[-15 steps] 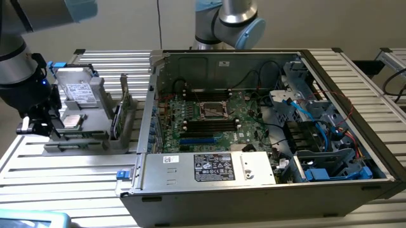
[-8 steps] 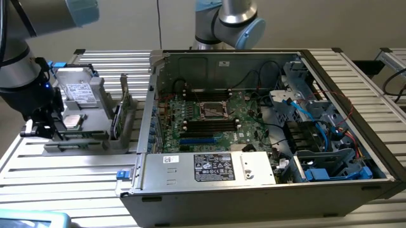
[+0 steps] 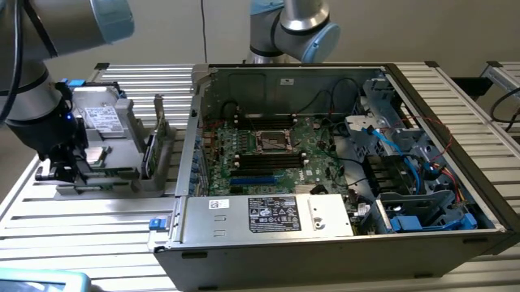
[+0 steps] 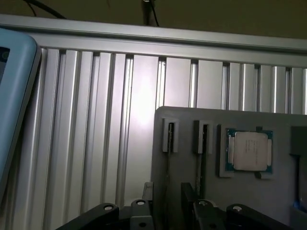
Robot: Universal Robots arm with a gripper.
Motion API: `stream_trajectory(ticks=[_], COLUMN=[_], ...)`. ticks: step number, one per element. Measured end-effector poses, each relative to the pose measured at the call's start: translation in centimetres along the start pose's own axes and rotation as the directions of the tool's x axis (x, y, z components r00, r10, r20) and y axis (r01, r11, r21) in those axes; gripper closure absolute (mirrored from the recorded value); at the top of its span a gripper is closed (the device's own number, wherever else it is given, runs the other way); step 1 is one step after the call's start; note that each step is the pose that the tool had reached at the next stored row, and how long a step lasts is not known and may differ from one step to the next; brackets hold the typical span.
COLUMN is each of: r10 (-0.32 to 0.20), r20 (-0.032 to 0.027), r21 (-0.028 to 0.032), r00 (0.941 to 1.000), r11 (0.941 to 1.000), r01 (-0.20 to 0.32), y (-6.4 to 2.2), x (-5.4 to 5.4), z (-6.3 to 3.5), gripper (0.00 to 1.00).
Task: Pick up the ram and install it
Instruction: 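Pick up the ram and move it above insertion slot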
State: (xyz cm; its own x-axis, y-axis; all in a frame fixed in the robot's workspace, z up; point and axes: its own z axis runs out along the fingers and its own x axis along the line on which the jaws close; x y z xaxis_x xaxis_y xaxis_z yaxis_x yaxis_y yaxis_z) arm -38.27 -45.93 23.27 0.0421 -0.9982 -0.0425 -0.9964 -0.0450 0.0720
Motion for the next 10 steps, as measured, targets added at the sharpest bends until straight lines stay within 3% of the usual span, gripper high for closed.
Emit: stream_trajectory(ticks=[5, 10], r10=[0.000, -0.017], r20=[-0.0087, -0.0129], r21=[0.0005, -0.0004], r00=[1.0000, 0.9998], r11=[1.0000, 0.9999], r01=[0.000, 0.017], y=[-0.62, -0.94], x=[0.0, 0.0], z=[0.69, 1.58], gripper=[0.64, 0.64])
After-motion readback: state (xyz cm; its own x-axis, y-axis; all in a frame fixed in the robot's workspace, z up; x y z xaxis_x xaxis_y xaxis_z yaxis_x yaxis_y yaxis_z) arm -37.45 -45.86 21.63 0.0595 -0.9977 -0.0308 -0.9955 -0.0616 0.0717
